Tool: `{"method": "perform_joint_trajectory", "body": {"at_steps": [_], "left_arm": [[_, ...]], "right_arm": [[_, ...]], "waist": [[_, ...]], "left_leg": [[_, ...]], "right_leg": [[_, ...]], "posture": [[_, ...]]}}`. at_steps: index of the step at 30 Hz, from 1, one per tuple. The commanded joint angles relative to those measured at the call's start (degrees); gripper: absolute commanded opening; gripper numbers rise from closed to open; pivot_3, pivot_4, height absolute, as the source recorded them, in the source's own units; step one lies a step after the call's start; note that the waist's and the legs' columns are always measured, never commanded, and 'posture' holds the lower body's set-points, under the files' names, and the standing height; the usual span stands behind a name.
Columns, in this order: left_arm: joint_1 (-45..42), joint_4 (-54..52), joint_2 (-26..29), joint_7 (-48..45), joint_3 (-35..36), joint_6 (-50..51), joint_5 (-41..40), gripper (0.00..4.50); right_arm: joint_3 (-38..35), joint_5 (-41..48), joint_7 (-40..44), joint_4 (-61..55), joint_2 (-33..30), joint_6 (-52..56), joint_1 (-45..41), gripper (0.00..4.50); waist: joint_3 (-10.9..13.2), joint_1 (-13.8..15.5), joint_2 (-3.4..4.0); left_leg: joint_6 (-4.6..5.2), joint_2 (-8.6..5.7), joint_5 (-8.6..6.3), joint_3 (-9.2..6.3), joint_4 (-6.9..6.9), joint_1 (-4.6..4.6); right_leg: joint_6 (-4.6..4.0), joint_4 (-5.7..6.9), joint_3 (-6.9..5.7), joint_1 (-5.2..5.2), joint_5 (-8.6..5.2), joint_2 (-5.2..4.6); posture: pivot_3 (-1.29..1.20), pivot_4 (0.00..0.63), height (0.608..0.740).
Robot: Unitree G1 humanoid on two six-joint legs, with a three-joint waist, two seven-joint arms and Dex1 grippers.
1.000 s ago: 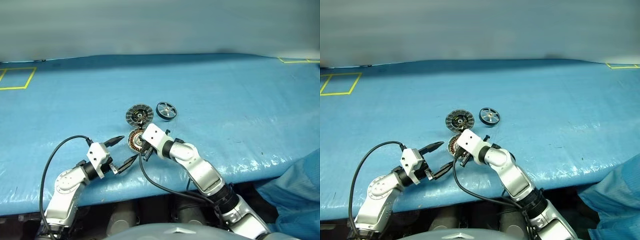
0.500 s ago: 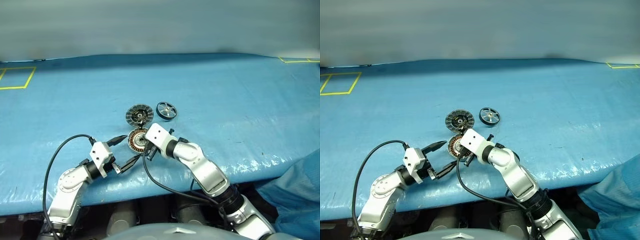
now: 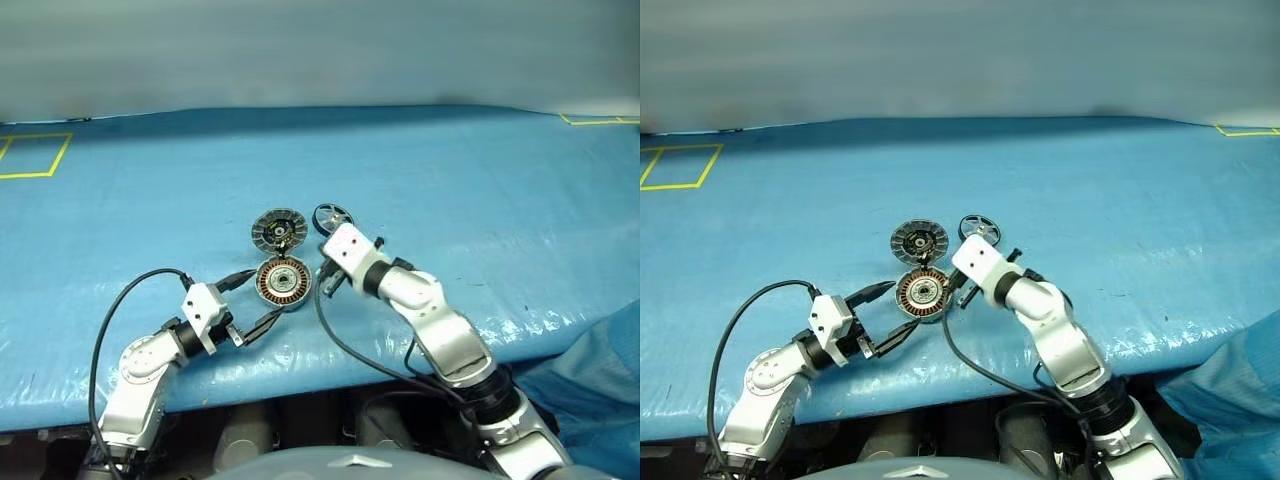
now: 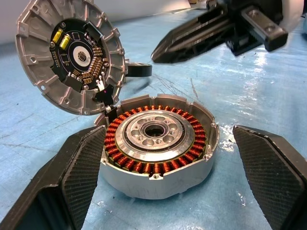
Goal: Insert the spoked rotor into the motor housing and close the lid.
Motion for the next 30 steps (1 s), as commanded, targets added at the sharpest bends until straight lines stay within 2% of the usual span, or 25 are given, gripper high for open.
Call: {"method": "perform_joint_trajectory", "body": {"at_steps": [1, 3, 6, 17, 30], "left_arm": [[0.0, 0.6, -0.2, 0.3, 0.4, -2.1, 0.2, 4.5], [-0.1, 1.1, -0.3, 0.3, 0.5, -2.5, 0.2, 4.5], [-0.4, 1.7, -0.4, 0.3, 0.4, -3.1, 0.2, 4.5], [-0.8, 3.5, -0.9, 0.5, 0.2, -4.7, 0.3, 4.5], [-0.1, 3.9, -0.5, 0.7, 0.3, -5.4, 0.4, 4.5]], "right_arm": [[-3.1, -1.5, -1.1, 1.4, -2.0, -0.4, -2.0, 0.2], [-4.0, -1.7, -1.9, 4.0, -2.1, -0.8, -3.1, 0.62], [-4.6, -2.0, -2.9, 8.9, -1.9, -2.3, -5.9, 1.55], [-4.9, -1.2, -2.0, 30.1, -0.2, -10.7, -15.9, 1.55], [-3.8, -1.6, -1.3, 28.3, 2.3, -11.6, -13.8, 1.55]], "waist": [[0.0, -0.1, 0.0], [0.0, -0.1, 0.0], [0.0, -0.1, 0.01], [0.0, -0.1, 0.03], [0.0, -0.2, 0.04]], "left_leg": [[0.0, 0.0, 0.0, 0.0, 0.0, 0.0], [-0.01, 0.01, 0.01, 0.01, 0.0, 0.0], [-0.02, 0.02, 0.01, 0.01, 0.0, -0.01], [-0.02, -0.01, 0.03, 0.08, -0.03, -0.11], [-0.1, 0.02, 0.08, 0.1, -0.05, -0.07]], "right_leg": [[0.0, 0.0, 0.0, 0.0, 0.0, 0.01], [0.0, 0.01, 0.01, 0.01, 0.0, 0.03], [-0.01, 0.02, 0.01, 0.04, 0.0, 0.06], [0.0, 0.05, 0.07, 0.08, 0.01, 0.08], [0.03, 0.1, 0.1, 0.09, 0.01, 0.11]], "posture": [[0.0, 0.15, 0.74], [0.0, 0.15, 0.74], [0.0, 0.15, 0.74], [0.0, 0.15, 0.74], [0.0, 0.15, 0.74]]}}
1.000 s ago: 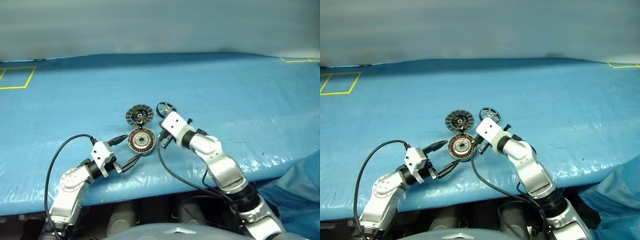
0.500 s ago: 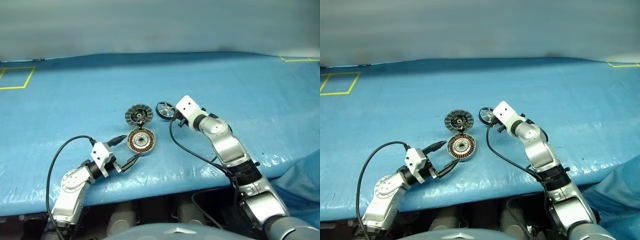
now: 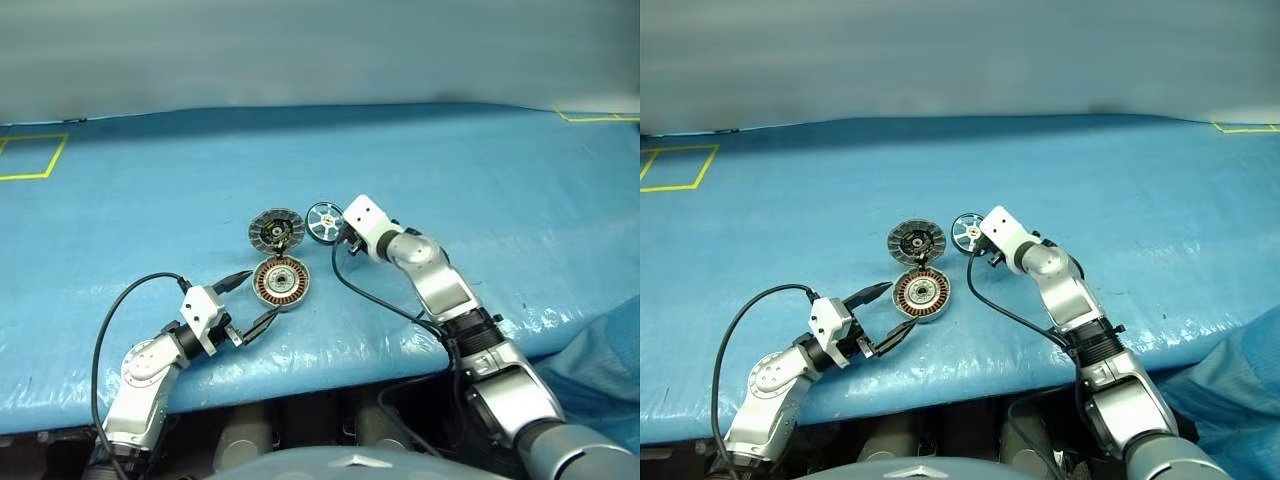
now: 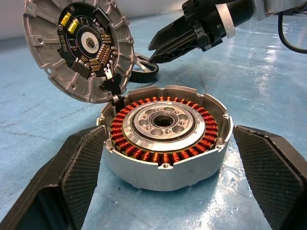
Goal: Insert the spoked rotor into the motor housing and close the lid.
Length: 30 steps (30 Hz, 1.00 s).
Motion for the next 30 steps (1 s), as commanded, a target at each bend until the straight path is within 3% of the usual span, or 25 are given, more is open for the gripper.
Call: {"method": "perform_joint_trajectory", "body": {"at_steps": [1, 10, 30], "left_arm": [[0.2, -0.2, 0.0, -0.1, 0.3, -1.6, 0.3, 4.5], [0.2, -0.3, 0.2, -0.2, 0.0, -1.6, 0.4, 4.5], [0.5, -1.1, 0.5, -0.3, -0.2, -1.1, 0.3, 4.5]], "right_arm": [[-0.6, -0.3, -0.2, -3.4, 0.4, -0.4, 0.0, 1.55], [-2.1, 0.9, -1.2, -7.7, 2.3, 1.1, 0.5, 1.55], [-2.4, 1.5, -4.0, 0.1, 6.9, 2.4, 1.0, 1.55]], "waist": [[0.0, 0.0, 0.0], [0.0, 0.0, 0.01], [0.0, 0.0, 0.0]], "left_leg": [[-0.01, 0.0, 0.01, 0.0, 0.0, 0.0], [-0.13, 0.0, 0.08, 0.0, 0.0, 0.0], [-0.18, 0.01, 0.11, 0.01, 0.0, 0.05]], "right_leg": [[0.0, 0.0, 0.0, -0.01, 0.0, 0.0], [0.0, 0.01, 0.0, -0.01, 0.0, 0.0], [0.0, 0.04, 0.03, 0.03, 0.01, 0.03]], "posture": [[0.0, 0.15, 0.74], [0.0, 0.15, 0.74], [0.0, 0.15, 0.74]]}}
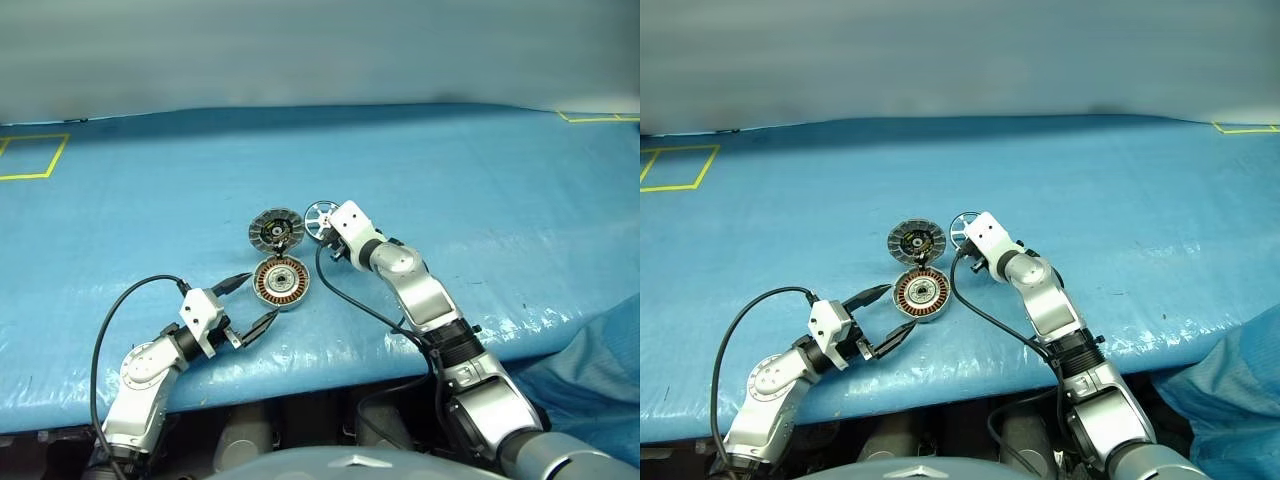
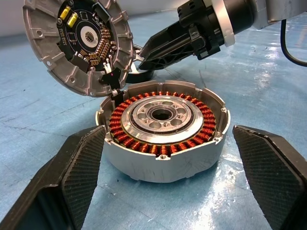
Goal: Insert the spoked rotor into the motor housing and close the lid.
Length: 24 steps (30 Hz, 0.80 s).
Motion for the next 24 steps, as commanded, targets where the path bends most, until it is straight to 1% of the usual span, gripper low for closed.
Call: {"method": "perform_joint_trajectory", "body": {"at_steps": [1, 3, 5, 6, 11, 14, 19, 24], "left_arm": [[0.0, -1.6, 0.4, -0.3, -0.1, -0.5, 0.2, 4.5], [0.0, -1.5, 0.4, -0.4, -0.1, -0.5, 0.3, 4.5], [-0.1, -1.4, 0.4, -0.4, -0.1, -0.5, 0.2, 4.5], [-0.1, -1.4, 0.4, -0.4, -0.1, -0.5, 0.2, 4.5], [-0.2, -1.3, 0.5, -0.3, 0.0, -0.5, 0.3, 4.5], [-0.2, -1.4, 0.5, -0.2, 0.1, -0.4, 0.2, 4.5], [0.0, -1.7, 0.5, -0.3, 0.1, -0.2, -0.1, 4.5], [0.1, -1.6, 0.8, -1.4, -0.1, 0.5, -0.9, 4.5]], "right_arm": [[-2.0, 0.7, -1.1, 1.6, 1.0, 0.6, -0.9, 1.38], [-2.5, 0.6, -2.0, 3.0, 1.4, 0.9, -1.2, 0.94], [-2.7, 0.4, -2.4, 3.8, 1.7, 1.1, -1.4, 0.28], [-2.8, 0.5, -2.5, 3.9, 1.8, 1.2, -1.5, 0.04], [-3.3, 0.5, -3.1, 3.8, 2.2, 1.6, -1.3, 0.04], [-4.3, 0.3, -4.5, 0.9, 2.2, 2.1, -0.7, 0.04], [-7.5, 0.7, -5.7, -12.3, 0.4, 6.0, 4.0, 0.04], [-9.2, 4.6, -1.3, -27.6, -3.1, 11.7, 12.5, 0.04]], "waist": [[0.0, 0.0, 0.0], [0.0, 0.0, 0.0], [0.0, 0.0, 0.0], [0.0, 0.0, 0.0], [0.0, 0.0, 0.0], [0.0, 0.0, 0.0], [0.0, 0.2, 0.02], [0.0, 0.2, 0.01]], "left_leg": [[0.01, 0.0, 0.0, 0.0, 0.0, 0.01], [0.03, 0.0, -0.02, 0.0, 0.0, 0.04], [0.07, 0.0, -0.04, 0.0, 0.0, 0.05], [0.07, 0.0, -0.03, -0.01, 0.0, 0.05], [0.06, 0.0, -0.03, -0.01, 0.0, 0.07], [0.06, 0.0, -0.02, -0.02, 0.0, 0.08], [-0.11, -0.01, 0.08, -0.03, 0.0, -0.02], [-0.09, -0.01, 0.05, -0.02, -0.04, -0.03]], "right_leg": [[0.0, 0.0, 0.0, 0.01, 0.0, 0.0], [0.0, 0.01, 0.0, 0.03, 0.0, 0.0], [0.0, 0.02, 0.0, 0.04, 0.0, 0.0], [0.0, 0.02, 0.0, 0.05, 0.0, 0.0], [0.0, 0.04, 0.01, 0.06, 0.0, 0.0], [0.0, 0.06, 0.01, 0.07, 0.0, 0.0], [-0.01, 0.05, 0.01, -0.02, 0.0, -0.01], [-0.01, -0.02, 0.01, -0.02, -0.02, -0.02]], "posture": [[0.0, 0.15, 0.74], [0.0, 0.15, 0.74], [0.0, 0.15, 0.74], [0.0, 0.15, 0.74], [0.0, 0.15, 0.74], [0.0, 0.15, 0.74], [0.0, 0.15, 0.74], [0.0, 0.15, 0.74]]}}
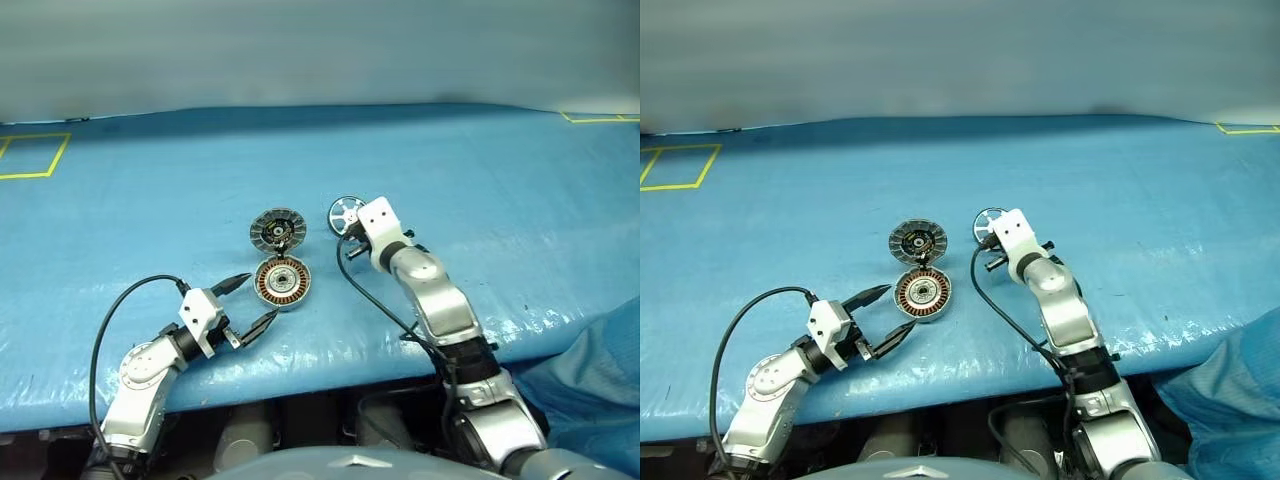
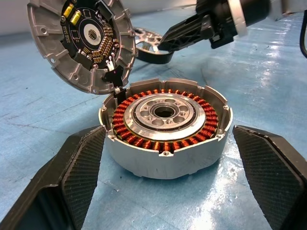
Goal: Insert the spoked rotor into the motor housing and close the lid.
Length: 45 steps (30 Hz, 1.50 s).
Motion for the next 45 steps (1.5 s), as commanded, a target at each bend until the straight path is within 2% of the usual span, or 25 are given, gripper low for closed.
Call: {"method": "perform_joint_trajectory", "body": {"at_steps": [1, 7, 14, 30, 45], "left_arm": [[0.0, -1.4, 0.4, -1.3, -0.1, 0.1, -0.9, 4.5], [-0.5, -0.3, 0.4, -2.9, 0.3, -0.7, -1.3, 4.5], [-0.8, 0.6, 0.2, -3.1, 0.9, -1.7, -0.7, 4.5], [0.8, 0.6, -0.2, -1.1, 2.3, -3.2, -0.2, 4.5], [1.0, 1.1, -0.2, -0.5, 2.4, -4.1, -0.1, 4.5]], "right_arm": [[-1.6, 4.8, 3.8, -11.6, -0.9, 3.4, 4.3, 0.04], [-1.2, 17.1, 13.7, -24.0, -3.2, 6.4, 13.0, 0.04], [4.1, 20.0, 13.3, -24.3, -2.1, 6.3, 12.4, 0.04], [12.2, 18.1, 13.3, -14.9, -1.8, 2.6, 6.2, 0.04], [14.7, 15.4, 12.9, -12.4, -3.2, 0.7, 4.6, 0.04]], "waist": [[0.0, -0.1, 0.0], [0.0, -0.1, 0.01], [0.0, 0.0, 0.0], [0.0, 0.0, -0.01], [0.0, 0.0, -0.01]], "left_leg": [[0.16, 0.0, -0.09, 0.0, -0.01, 0.0], [0.18, 0.07, -0.11, -0.07, -0.04, 0.06], [0.19, 0.07, -0.12, -0.13, 0.03, 0.19], [0.21, 0.04, -0.13, -0.15, 0.03, 0.1], [0.21, 0.04, -0.13, -0.14, 0.04, 0.09]], "right_leg": [[-0.01, 0.0, 0.0, -0.01, -0.01, 0.0], [-0.07, 0.03, -0.02, -0.01, -0.06, 0.07], [-0.07, 0.01, -0.1, -0.09, -0.06, -0.01], [-0.09, 0.01, -0.14, -0.03, -0.05, -0.01], [-0.08, 0.02, -0.13, 0.0, -0.05, -0.01]], "posture": [[0.0, 0.15, 0.74], [0.0, 0.15, 0.74], [0.0, 0.15, 0.74], [0.0, 0.15, 0.74], [0.0, 0.15, 0.74]]}}
